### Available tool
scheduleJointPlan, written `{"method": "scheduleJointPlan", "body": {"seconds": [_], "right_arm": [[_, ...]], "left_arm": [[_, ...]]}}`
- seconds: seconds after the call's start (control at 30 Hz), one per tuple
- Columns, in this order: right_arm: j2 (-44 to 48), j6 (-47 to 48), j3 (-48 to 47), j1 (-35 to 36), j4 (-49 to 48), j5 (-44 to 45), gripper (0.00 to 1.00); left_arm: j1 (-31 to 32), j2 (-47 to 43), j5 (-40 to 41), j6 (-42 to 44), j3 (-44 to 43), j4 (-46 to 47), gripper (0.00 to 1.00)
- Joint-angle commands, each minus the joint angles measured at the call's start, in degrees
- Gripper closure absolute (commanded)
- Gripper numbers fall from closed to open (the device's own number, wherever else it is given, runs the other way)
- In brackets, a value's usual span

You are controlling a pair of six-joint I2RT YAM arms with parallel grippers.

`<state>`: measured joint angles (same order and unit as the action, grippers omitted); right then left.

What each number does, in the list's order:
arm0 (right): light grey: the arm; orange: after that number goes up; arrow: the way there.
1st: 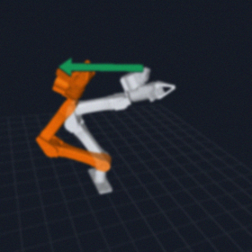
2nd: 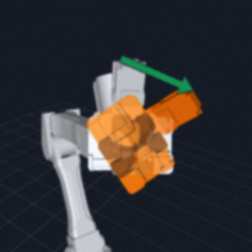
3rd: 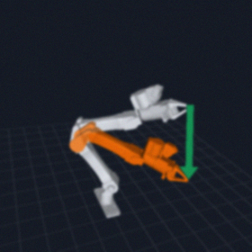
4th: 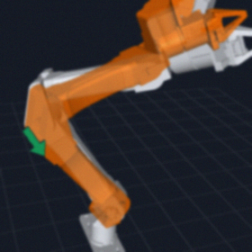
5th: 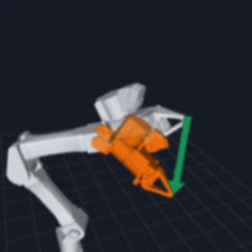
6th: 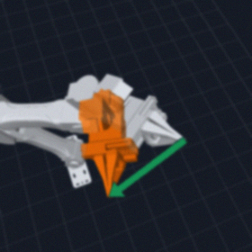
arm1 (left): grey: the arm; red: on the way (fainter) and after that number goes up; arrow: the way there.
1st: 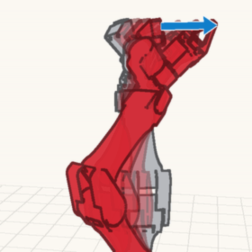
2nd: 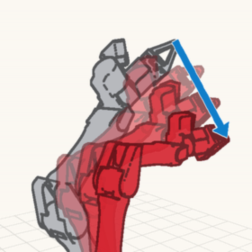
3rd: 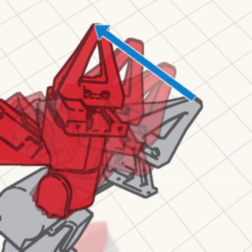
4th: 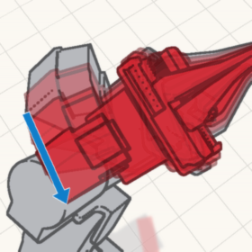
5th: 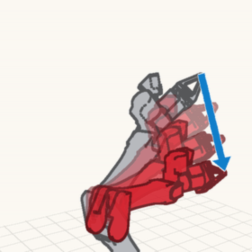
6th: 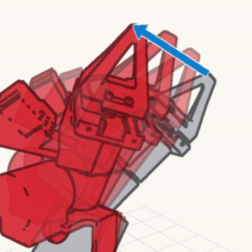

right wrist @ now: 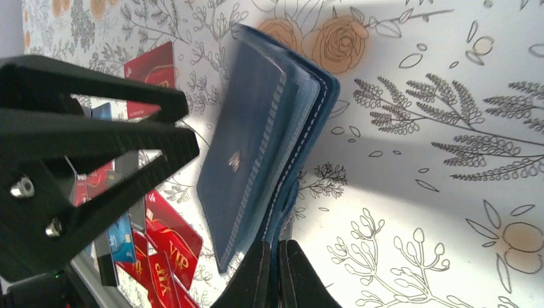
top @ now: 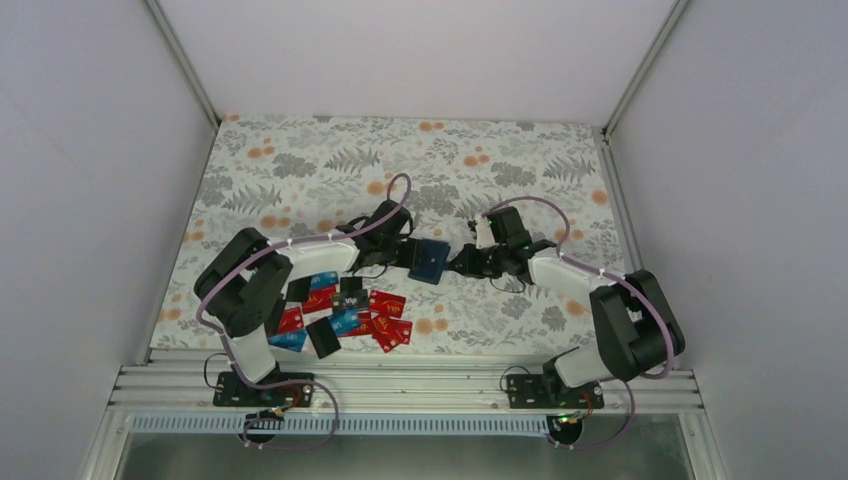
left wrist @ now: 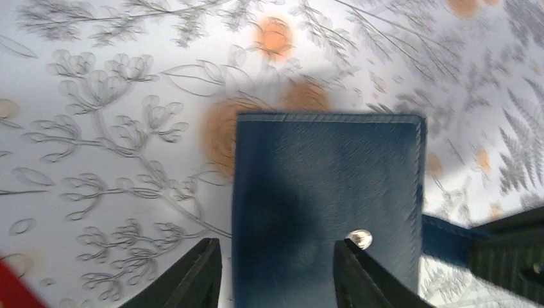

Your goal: Put the credit cards into the card holder

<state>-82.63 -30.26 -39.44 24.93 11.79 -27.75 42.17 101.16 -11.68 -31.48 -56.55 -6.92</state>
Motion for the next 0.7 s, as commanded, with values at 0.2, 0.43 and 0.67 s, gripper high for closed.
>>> {"method": "scheduleJointPlan", "body": {"seconds": [0.2,0.43,0.67], "right_arm": [[-2.3,2.5,-1.2,-2.1,0.9,-8.3,0.96],[-1.2,2.2,-3.0,-2.2,2.2,-9.1,0.96],[-0.8,2.3,-4.4,-2.2,3.2,-9.3,0.96]], "left_arm": [[2.9,-6.2,18.7,3.4,0.5,-5.5,0.01],[6.2,-9.1,22.8,7.4,-2.0,-8.2,0.0],[8.2,-7.3,17.3,12.0,-1.7,-4.7,0.0]]}}
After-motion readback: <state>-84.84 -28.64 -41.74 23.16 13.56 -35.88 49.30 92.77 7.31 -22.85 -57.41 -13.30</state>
